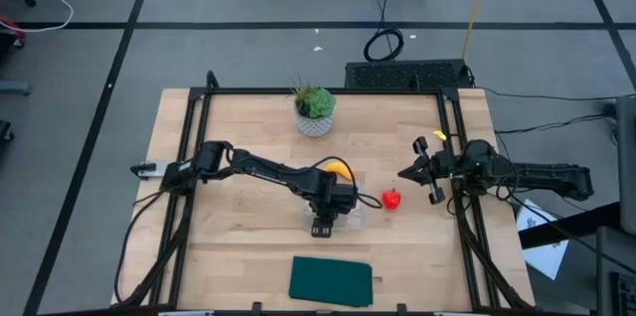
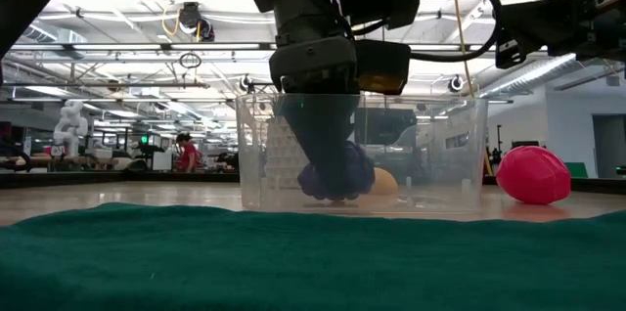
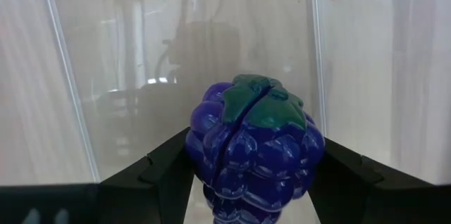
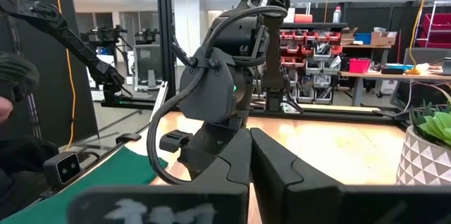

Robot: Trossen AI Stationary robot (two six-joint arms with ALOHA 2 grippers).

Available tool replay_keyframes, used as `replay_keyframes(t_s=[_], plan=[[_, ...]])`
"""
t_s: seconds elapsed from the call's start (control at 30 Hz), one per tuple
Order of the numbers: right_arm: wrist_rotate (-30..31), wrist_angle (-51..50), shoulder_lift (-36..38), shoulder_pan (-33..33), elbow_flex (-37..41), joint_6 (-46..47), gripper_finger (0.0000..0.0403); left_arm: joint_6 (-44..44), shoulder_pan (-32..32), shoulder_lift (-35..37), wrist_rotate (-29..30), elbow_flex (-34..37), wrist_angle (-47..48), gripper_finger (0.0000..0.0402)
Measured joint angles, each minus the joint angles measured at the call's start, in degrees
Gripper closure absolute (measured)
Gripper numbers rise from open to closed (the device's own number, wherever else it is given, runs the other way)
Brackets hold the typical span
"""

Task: Pick and placing Produce into tupperware
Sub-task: Put the grapes into the transparent bin

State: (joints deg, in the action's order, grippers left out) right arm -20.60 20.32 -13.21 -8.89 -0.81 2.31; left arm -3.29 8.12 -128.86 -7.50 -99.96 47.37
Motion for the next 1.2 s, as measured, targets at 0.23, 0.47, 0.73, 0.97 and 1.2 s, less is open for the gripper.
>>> replay_keyframes(t_s=[0.23,0.47,0.73,0.97,1.2], plan=[[0.0,0.0,0.0,0.0,0.0,0.0,0.0403,-0.2,0.0,0.0,0.0,0.0,0.0,0.0164],[0.0,0.0,0.0,0.0,0.0,0.0,0.0403,0.0,0.0,-0.1,-0.1,0.0,0.0,0.0129],[0.0,0.0,0.0,0.0,0.0,0.0,0.0403,0.3,0.0,-0.1,-0.2,0.0,-0.1,0.0117],[0.0,0.0,0.0,0.0,0.0,0.0,0.0403,1.3,0.0,0.1,0.1,-0.8,1.3,0.0117],[0.0,0.0,0.0,0.0,0.0,0.0,0.0403,1.7,0.0,0.0,2.2,-1.7,2.7,0.0116]])
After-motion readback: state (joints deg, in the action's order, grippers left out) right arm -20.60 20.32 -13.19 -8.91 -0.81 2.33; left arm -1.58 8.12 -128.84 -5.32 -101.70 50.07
